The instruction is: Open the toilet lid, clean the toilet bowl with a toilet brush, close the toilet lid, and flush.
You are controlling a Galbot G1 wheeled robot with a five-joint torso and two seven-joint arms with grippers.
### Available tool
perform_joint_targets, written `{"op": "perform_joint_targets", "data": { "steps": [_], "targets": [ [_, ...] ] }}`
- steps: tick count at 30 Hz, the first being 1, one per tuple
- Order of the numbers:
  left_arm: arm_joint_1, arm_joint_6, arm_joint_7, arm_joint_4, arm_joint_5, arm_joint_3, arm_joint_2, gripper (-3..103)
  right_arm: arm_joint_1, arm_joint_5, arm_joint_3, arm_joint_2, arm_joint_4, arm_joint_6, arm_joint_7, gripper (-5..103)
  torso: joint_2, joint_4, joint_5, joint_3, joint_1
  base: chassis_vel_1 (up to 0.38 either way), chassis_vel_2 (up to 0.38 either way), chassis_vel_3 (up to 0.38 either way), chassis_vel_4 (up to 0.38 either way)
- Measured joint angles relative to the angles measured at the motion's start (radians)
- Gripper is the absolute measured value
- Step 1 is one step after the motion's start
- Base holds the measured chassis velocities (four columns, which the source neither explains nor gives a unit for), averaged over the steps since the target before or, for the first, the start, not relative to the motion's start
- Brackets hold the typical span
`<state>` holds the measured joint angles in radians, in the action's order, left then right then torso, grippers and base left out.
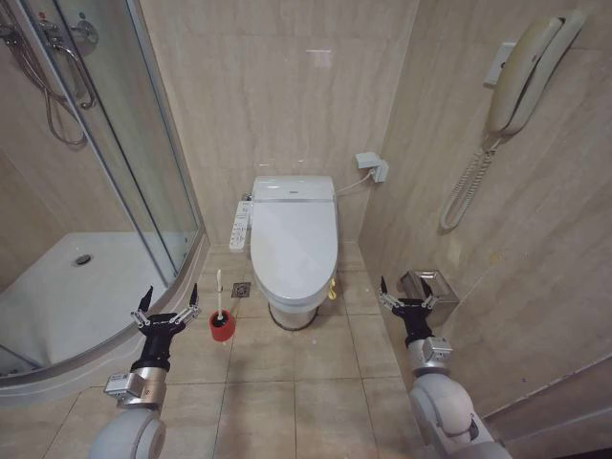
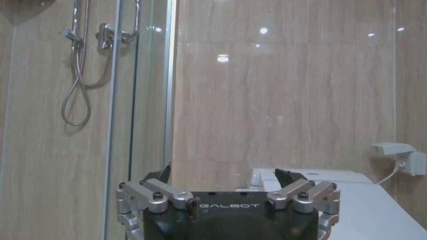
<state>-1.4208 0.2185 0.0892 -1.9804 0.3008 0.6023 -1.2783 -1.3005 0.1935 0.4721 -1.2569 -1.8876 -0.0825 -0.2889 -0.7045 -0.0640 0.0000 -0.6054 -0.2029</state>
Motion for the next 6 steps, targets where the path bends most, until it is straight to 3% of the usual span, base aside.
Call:
{"op": "perform_joint_targets", "data": {
  "steps": [6],
  "targets": [
    [0.000,0.000,0.000,0.000,0.000,0.000,0.000,100,0.000,0.000,0.000,0.000,0.000,0.000,0.000,100,0.000,0.0000,0.0000,0.000,0.000,0.000,0.000,0.000,0.000]
  ]
}}
